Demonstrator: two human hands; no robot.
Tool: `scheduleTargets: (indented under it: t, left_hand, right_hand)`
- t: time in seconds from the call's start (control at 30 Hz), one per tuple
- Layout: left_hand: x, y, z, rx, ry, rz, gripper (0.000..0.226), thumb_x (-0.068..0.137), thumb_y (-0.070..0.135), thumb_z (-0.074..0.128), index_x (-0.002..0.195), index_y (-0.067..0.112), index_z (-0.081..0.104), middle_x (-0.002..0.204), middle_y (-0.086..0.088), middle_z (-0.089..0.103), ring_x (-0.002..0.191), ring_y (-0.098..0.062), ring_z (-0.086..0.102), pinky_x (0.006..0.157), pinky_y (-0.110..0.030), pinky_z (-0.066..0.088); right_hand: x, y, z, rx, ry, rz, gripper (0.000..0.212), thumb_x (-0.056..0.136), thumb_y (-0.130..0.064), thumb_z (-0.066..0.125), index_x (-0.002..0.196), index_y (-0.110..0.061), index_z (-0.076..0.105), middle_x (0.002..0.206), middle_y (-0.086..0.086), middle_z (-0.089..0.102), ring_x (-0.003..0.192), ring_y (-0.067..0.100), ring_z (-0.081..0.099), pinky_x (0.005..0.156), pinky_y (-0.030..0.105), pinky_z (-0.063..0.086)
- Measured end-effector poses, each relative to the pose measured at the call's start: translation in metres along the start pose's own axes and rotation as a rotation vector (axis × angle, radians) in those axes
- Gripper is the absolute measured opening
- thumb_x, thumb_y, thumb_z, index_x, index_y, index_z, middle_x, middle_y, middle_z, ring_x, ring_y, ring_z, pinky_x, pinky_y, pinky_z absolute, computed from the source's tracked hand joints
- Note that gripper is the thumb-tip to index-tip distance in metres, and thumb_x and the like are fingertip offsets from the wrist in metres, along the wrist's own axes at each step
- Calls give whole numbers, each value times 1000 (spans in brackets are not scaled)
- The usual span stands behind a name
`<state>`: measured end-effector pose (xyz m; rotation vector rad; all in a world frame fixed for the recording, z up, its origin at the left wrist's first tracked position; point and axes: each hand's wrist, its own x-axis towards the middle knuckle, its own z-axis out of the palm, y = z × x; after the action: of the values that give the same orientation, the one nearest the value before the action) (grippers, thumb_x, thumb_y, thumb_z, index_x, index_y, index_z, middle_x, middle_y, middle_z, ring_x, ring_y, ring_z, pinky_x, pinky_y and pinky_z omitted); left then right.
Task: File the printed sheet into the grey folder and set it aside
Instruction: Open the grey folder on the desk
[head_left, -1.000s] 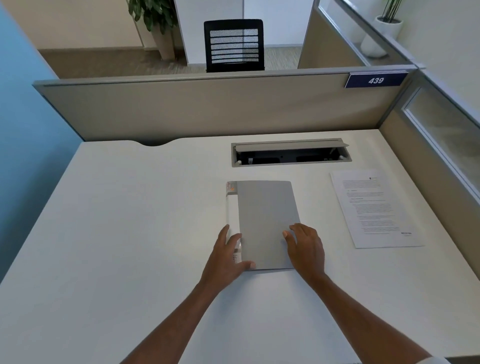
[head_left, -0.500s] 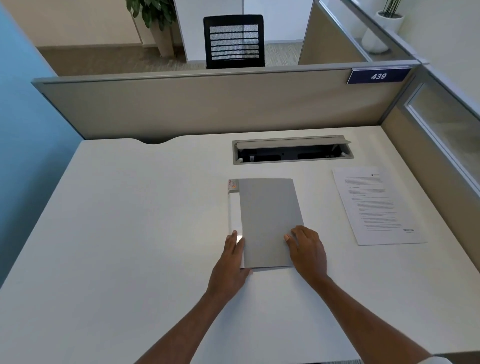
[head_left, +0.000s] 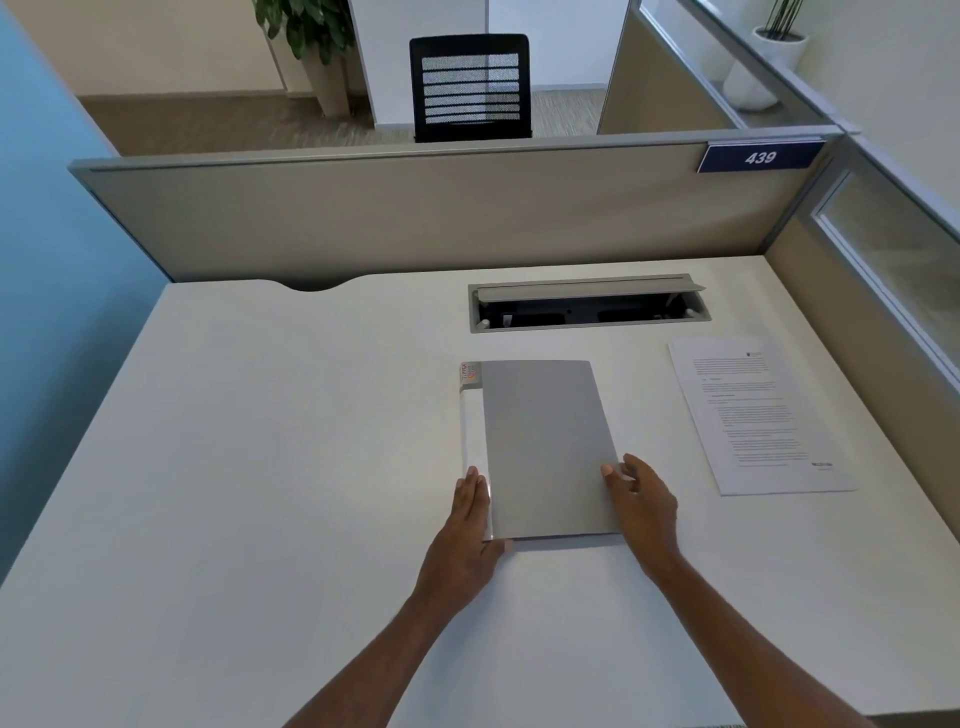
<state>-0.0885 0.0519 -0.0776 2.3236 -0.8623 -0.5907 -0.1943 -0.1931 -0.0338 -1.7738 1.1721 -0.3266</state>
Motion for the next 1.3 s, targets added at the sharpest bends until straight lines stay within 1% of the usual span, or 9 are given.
scheduleTargets:
  t: [0.23,0.3,0.43,0.67,0.77,0.9,1.07,1.23,1.3]
  left_hand:
    - [-2,6,-5,-55,34,-14,106,94,68,67,173,22,14,180,13,-11,167,-6,-10,129,-24,21]
    - [-4,14,-10,-112,35,-53,107,90,81,59,172,25,19,180,17,-6,167,-3,-6,131,-29,24]
    - [-7,31,-22,-265,22,-147,114,77,101,45,168,32,32,179,19,10,166,-3,9,135,-40,26]
    - [1,58,-60,-518,165,-226,57,95,64,67,141,30,68,143,16,68,136,-6,63,109,-20,46]
    - [5,72,-92,-652,232,-269,48,97,63,67,136,35,72,136,14,74,123,-6,70,107,-31,57]
    - [5,88,-135,-843,274,-274,23,94,71,64,108,57,76,113,25,78,109,-1,75,84,-34,68]
    - [-3,85,-171,-815,368,-257,44,86,80,66,115,49,76,110,23,80,104,1,76,68,-23,65]
    - [-9,57,-184,-680,497,-349,16,95,65,67,90,54,78,90,28,78,83,12,70,73,-22,54]
    - [-12,43,-190,-665,523,-369,18,96,62,67,85,52,78,88,18,78,76,2,66,74,-24,52]
  right_hand:
    - [8,-15,-15,325,60,114,16,102,-31,70,100,-19,81,108,5,80,101,23,69,94,42,55]
    - [8,-26,-18,428,51,140,11,102,-27,72,101,-26,83,111,-1,82,108,26,73,98,47,60]
    - [-1,-57,-25,541,-54,110,18,105,-26,68,101,-27,86,109,-1,85,92,18,78,71,32,65]
    - [-29,-114,-15,539,-261,-52,30,110,-39,56,117,-25,81,113,0,83,105,24,77,90,41,62]
    - [-43,-135,-2,518,-341,-131,34,111,-44,52,121,-24,78,116,0,81,108,24,76,87,37,62]
    - [-62,-159,24,466,-461,-257,38,111,-47,47,130,-29,75,123,-7,79,116,17,74,88,34,65]
    - [-83,-174,60,373,-614,-332,39,112,-49,46,134,-32,73,127,-11,77,120,8,71,94,28,61]
    - [-83,-159,88,102,-675,-451,34,109,-46,57,131,-28,74,128,-10,74,115,6,68,99,28,57]
    - [-72,-145,95,21,-615,-453,32,104,-39,68,130,-21,75,123,-6,75,105,3,69,93,25,54]
